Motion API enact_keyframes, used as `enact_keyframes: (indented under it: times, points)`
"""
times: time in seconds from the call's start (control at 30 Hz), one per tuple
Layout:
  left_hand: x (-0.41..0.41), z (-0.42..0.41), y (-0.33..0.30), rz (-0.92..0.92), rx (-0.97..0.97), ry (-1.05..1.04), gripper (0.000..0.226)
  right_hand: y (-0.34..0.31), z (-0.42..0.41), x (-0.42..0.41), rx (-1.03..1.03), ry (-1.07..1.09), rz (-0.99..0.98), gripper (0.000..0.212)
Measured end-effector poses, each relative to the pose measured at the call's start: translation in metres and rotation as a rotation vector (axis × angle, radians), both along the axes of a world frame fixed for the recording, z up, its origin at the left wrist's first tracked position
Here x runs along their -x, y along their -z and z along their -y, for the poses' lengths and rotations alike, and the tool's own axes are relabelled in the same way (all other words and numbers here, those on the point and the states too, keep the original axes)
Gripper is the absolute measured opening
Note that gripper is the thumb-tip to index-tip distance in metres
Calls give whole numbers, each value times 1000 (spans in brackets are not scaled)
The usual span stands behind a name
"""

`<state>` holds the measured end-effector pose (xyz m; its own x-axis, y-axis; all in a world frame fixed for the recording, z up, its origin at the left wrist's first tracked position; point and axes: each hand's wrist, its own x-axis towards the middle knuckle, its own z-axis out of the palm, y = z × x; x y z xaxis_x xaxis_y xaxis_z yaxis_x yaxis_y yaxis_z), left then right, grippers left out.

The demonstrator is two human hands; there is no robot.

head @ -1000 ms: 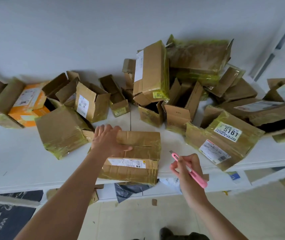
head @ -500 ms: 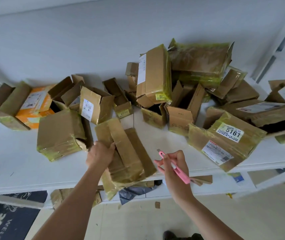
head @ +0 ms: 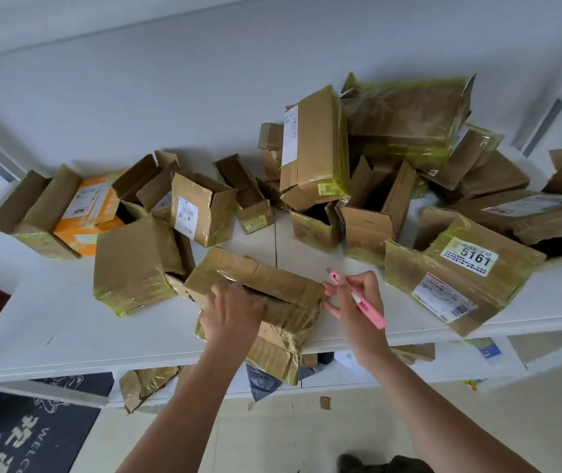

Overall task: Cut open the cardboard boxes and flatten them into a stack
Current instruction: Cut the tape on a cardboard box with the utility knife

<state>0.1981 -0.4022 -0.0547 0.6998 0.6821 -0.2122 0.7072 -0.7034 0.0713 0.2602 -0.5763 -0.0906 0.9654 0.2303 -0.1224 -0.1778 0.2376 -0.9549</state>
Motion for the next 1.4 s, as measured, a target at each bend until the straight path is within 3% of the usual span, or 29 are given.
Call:
enact_keyframes:
  times: [0.07,0.1,0.2,0.3,0.47,0.6,0.77,1.0,1.4]
  points:
    - [4,-4,16,61,-160,247,67,3,1,-2,2,-9,2,15]
    - [6,-6,23,86,-142,352,74,4,2,-1,3,-8,6,15]
    - [7,-16,41,28,141,411,119,10,9,4,13,31,8,15]
    - [-1,-28,38,-54,341,395,140,20,20,15,17,56,-3,13]
    - [-6,-24,36,-27,328,365,112,28,20,21,33,41,-5,13]
    - [-12,-11,43,20,332,300,120,25,8,14,27,31,5,14]
    - [-14,-18,41,8,408,304,106,23,5,9,24,80,1,15]
    - [-14,-21,42,27,432,323,103,30,3,5,177,62,34,18]
    - [-13,-24,46,22,394,344,102,26,25,51,291,-202,202,17]
